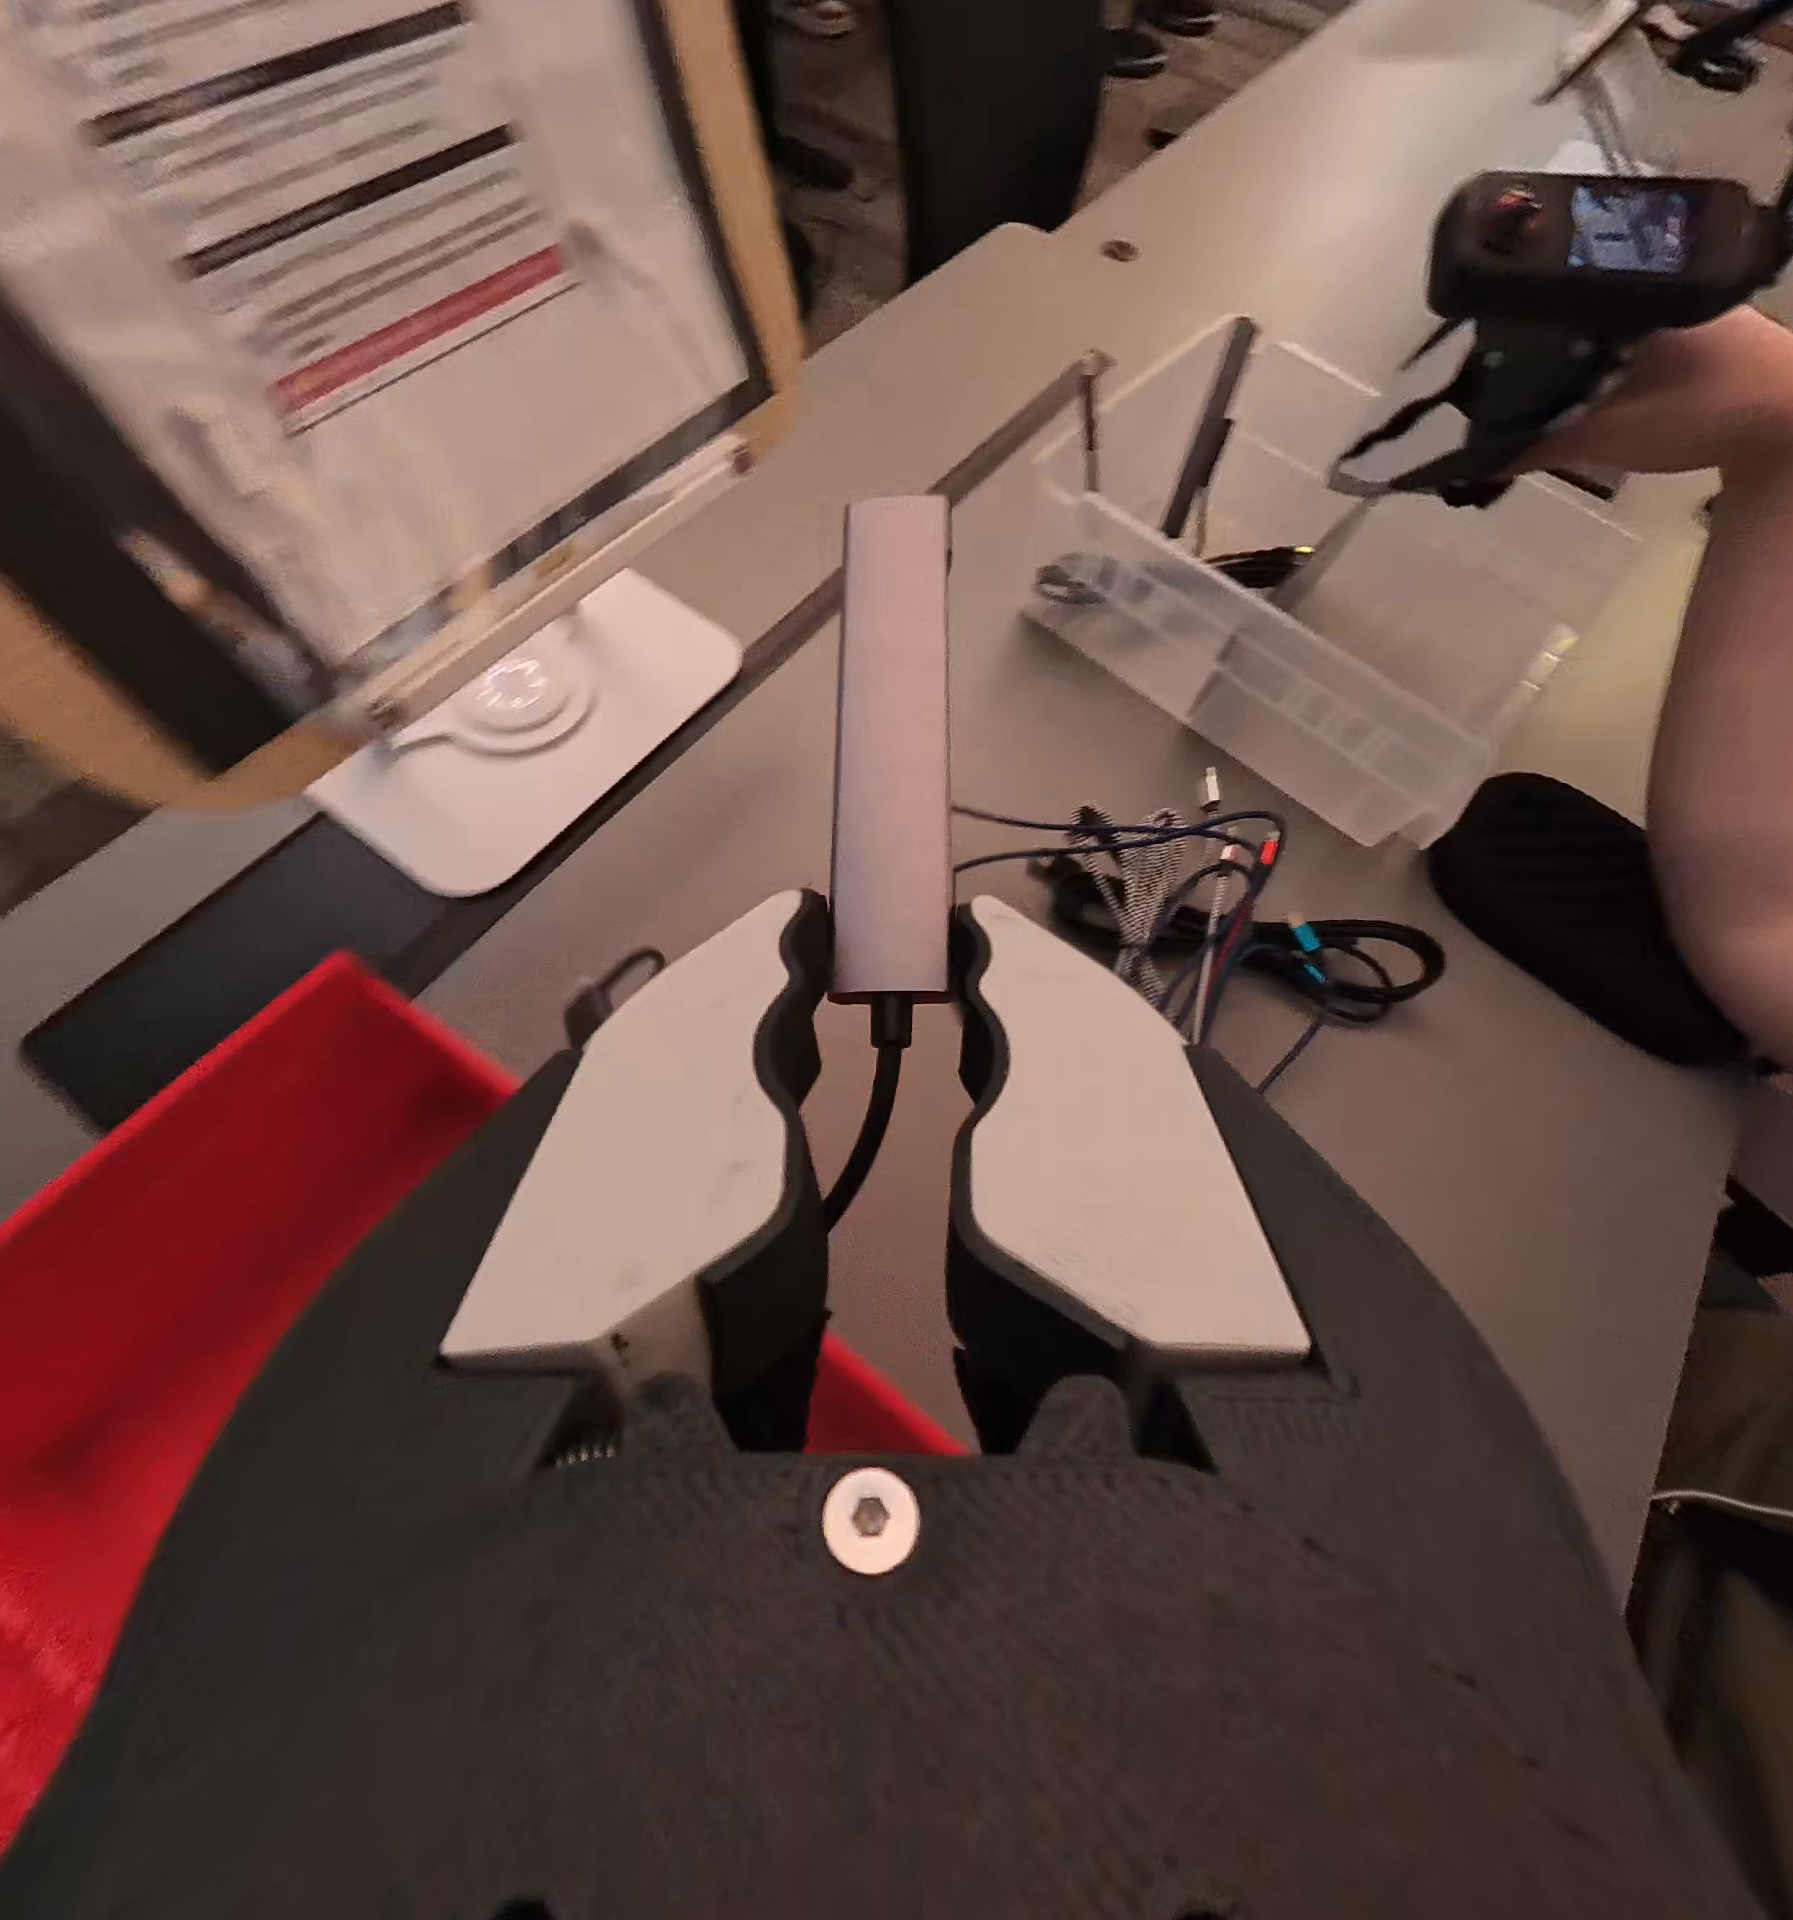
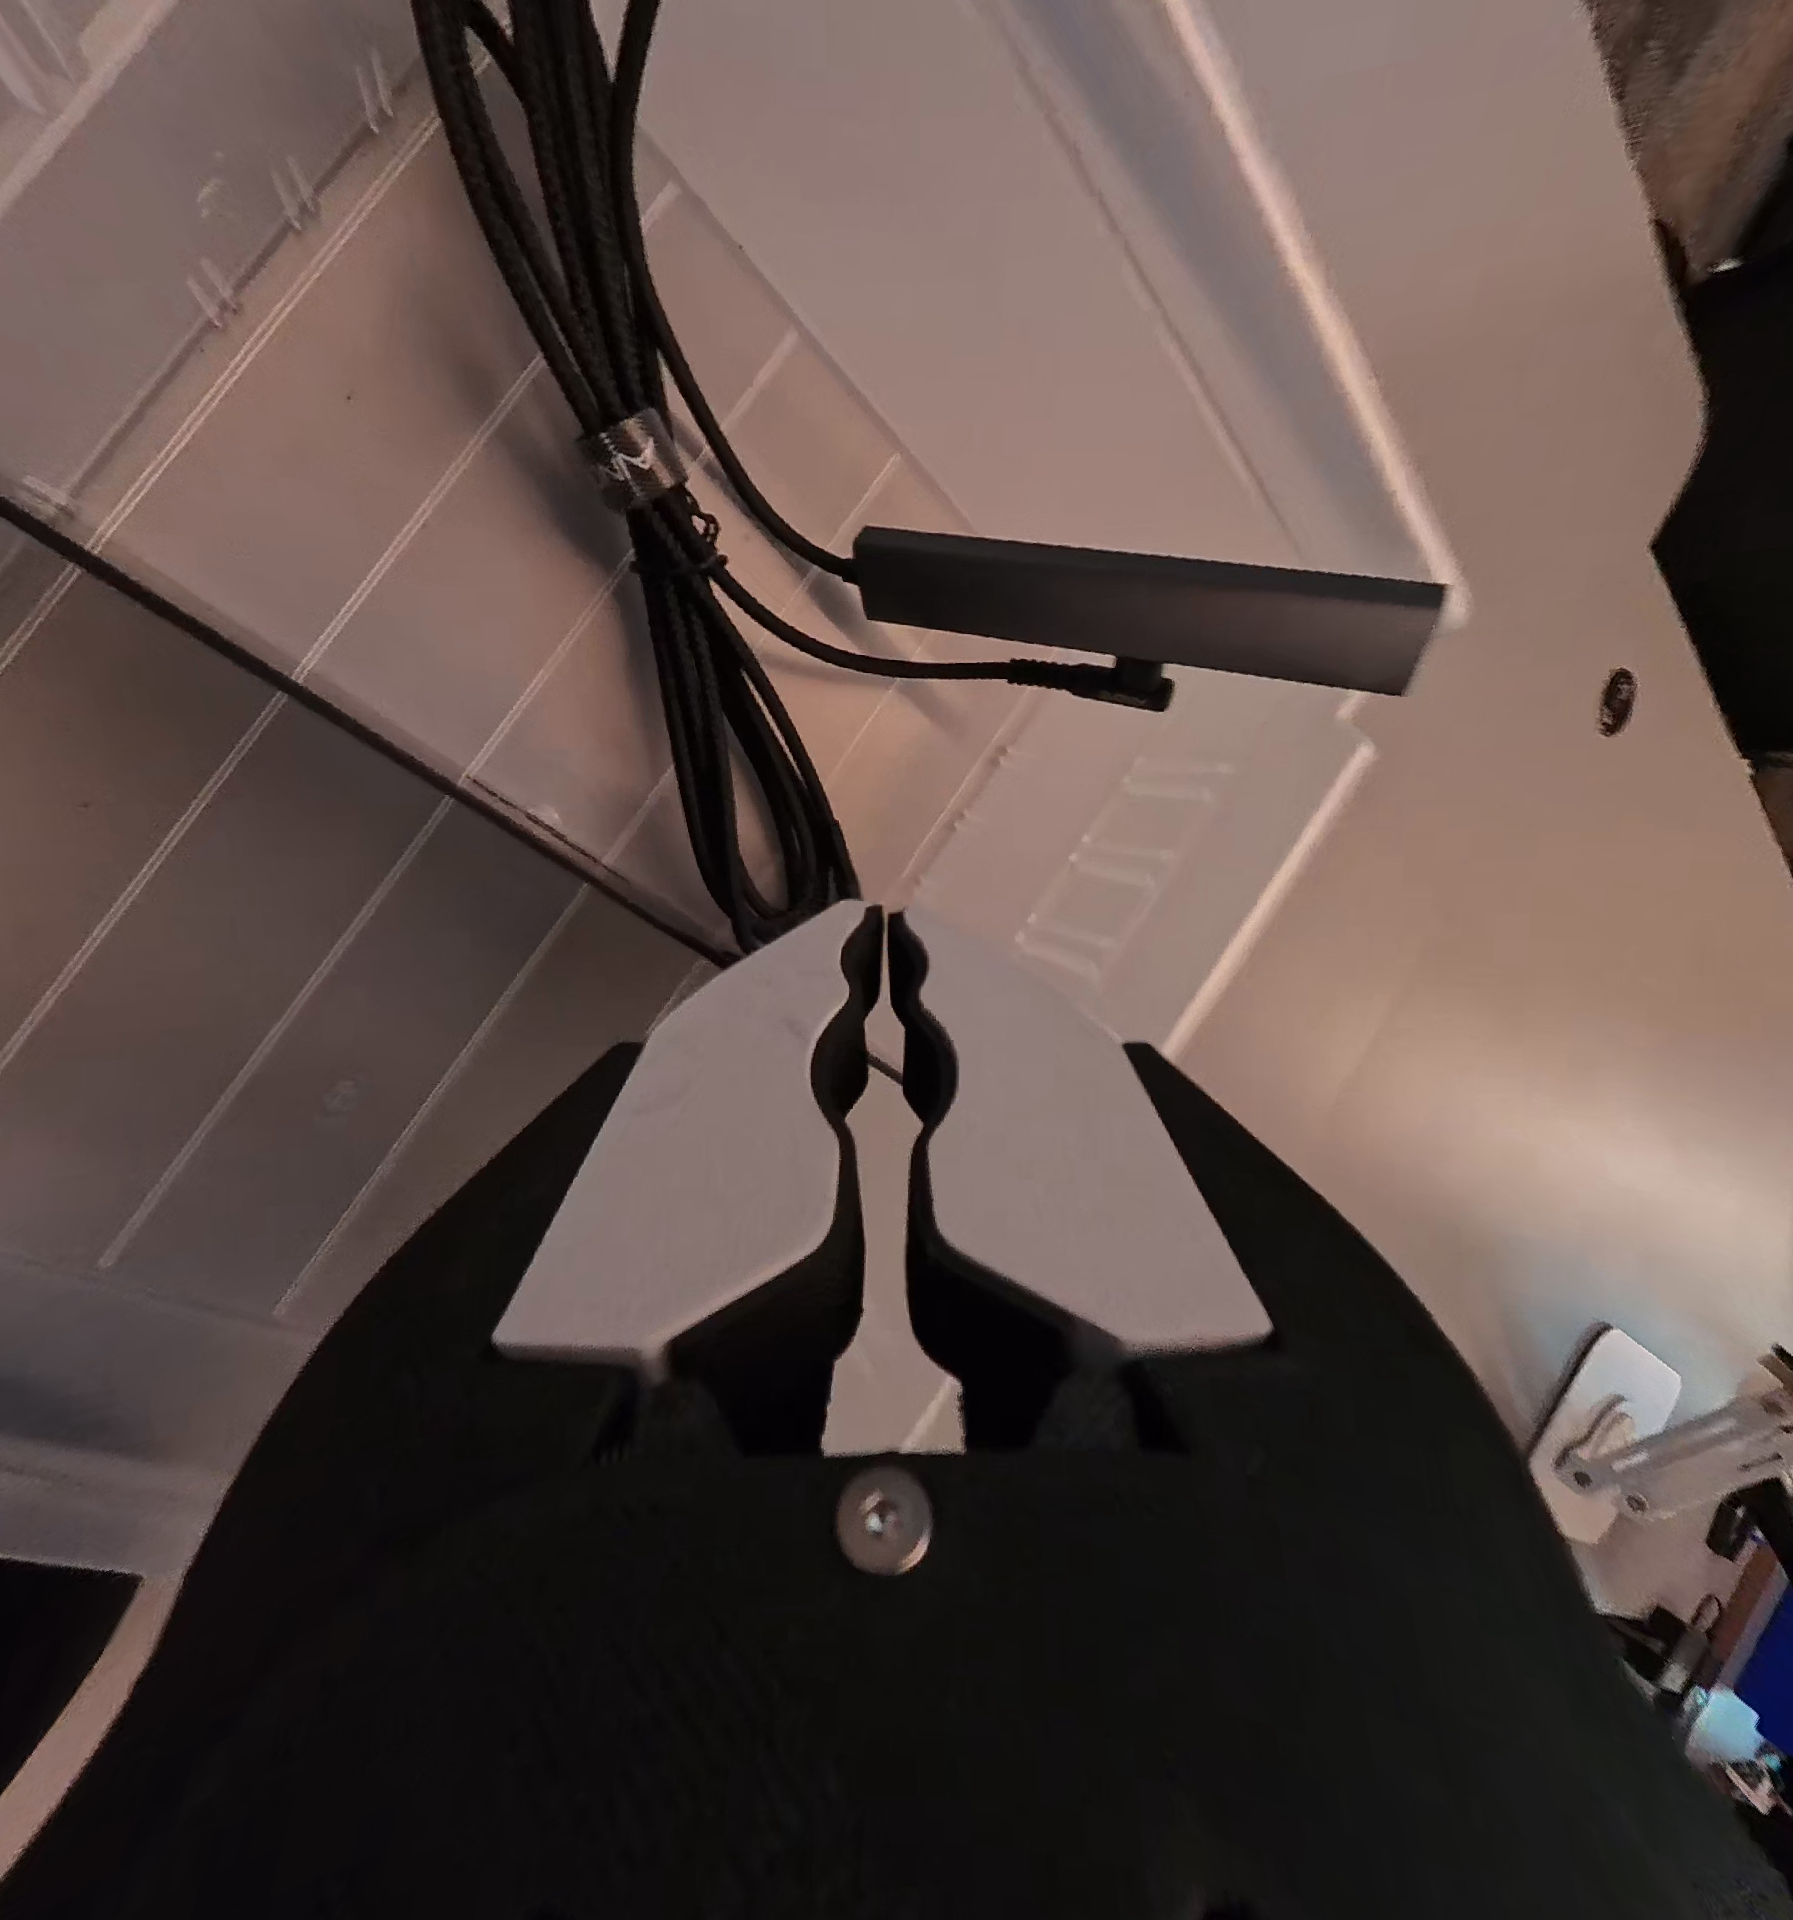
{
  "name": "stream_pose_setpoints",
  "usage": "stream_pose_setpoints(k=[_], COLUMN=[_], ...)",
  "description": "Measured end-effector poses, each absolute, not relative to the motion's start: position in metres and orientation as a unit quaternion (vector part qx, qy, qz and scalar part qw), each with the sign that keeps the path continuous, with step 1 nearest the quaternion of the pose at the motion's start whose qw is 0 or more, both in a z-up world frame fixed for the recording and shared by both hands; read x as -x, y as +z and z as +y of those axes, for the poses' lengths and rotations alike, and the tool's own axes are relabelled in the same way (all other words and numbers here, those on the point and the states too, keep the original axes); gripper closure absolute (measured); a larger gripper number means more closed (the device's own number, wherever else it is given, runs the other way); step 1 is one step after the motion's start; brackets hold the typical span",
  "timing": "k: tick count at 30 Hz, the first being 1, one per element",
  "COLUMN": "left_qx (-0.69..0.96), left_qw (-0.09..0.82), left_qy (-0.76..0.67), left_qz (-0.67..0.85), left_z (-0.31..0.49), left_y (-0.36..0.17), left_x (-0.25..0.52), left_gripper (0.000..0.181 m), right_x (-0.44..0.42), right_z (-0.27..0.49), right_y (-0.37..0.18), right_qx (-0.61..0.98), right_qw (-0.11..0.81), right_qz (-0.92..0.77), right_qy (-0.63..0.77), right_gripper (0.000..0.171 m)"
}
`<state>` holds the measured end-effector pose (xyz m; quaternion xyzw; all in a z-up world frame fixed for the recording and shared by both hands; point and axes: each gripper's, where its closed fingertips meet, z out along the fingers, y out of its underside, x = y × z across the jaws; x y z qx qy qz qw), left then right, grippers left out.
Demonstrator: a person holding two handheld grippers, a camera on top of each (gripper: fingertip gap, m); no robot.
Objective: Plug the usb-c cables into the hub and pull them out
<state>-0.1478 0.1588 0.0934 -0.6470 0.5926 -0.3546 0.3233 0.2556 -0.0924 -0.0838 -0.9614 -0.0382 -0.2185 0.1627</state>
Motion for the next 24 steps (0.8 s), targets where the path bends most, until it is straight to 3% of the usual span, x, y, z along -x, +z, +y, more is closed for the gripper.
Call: stream_pose_setpoints(k=[5, 9, 15, 20, 24], left_qx=[0.61, 0.62, 0.694, 0.728, 0.733], left_qw=[0.287, 0.205, 0.191, 0.149, 0.107], left_qy=[-0.384, -0.396, -0.24, -0.175, -0.131], left_qz=[0.631, 0.646, 0.651, 0.647, 0.659], left_z=[0.108, 0.087, 0.128, 0.14, 0.137], left_y=[0.075, 0.038, -0.028, -0.062, -0.087], left_x=[0.088, 0.062, 0.06, 0.069, 0.076], left_gripper=[0.159, 0.159, 0.159, 0.159, 0.159], right_x=[-0.258, -0.239, -0.152, -0.077, -0.044], right_z=[-0.089, -0.062, 0.006, 0.043, 0.042], right_y=[-0.043, 0.004, 0.03, -0.006, -0.04], right_qx=[0.939, 0.908, 0.886, 0.917, 0.943], right_qw=[0.199, 0.293, 0.429, 0.396, 0.31], right_qz=[-0.015, -0.002, -0.055, -0.04, -0.033], right_qy=[-0.28, -0.3, -0.164, 0.029, 0.118], right_gripper=[0.167, 0.158, 0.141, 0.135, 0.148])
